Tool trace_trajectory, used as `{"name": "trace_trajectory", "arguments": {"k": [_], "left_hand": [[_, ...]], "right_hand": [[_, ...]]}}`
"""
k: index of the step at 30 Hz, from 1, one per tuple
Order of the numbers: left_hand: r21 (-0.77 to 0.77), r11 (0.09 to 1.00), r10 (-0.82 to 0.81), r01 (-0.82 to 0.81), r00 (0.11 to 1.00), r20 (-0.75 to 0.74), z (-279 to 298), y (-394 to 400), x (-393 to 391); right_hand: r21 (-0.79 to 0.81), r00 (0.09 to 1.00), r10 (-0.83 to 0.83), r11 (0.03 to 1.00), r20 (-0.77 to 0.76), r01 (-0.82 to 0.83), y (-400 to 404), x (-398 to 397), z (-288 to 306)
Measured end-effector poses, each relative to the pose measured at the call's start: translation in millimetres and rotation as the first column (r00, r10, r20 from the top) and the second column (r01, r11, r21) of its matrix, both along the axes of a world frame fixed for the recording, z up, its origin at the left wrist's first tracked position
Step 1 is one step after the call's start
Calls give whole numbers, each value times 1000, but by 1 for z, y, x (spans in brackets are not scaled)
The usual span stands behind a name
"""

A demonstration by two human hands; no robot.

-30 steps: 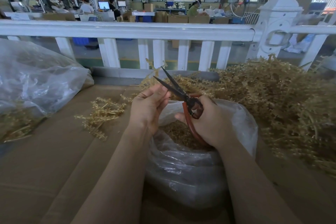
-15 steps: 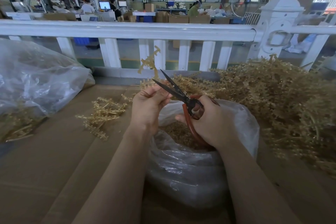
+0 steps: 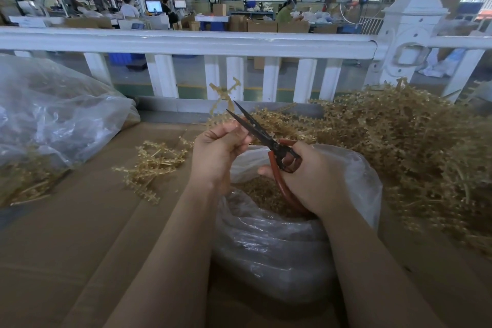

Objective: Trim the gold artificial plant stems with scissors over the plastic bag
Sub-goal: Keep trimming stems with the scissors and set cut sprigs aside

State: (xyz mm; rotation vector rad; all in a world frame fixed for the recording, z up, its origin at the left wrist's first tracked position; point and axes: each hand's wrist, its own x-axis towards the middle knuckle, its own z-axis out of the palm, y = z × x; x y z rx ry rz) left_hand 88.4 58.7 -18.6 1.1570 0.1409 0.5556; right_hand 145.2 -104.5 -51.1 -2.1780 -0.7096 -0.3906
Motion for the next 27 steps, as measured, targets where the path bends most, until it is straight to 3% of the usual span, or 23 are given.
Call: {"name": "trace_trajectory", "arguments": {"k": [6,17,27], "left_hand": [[19,999,31,-31,999,-7,2,2,1],[256,966,58,-47,998,-34,-2,-1,2],[229,973,10,-3,999,-33,-3,2,3]], "right_hand": [[-5,998,7,1000,-58,-7,-1,0,2],[-80,995,-42,996,87,49,-3,-1,5],[-13,996,-14,1000,84,15,-3,-2,3]]}}
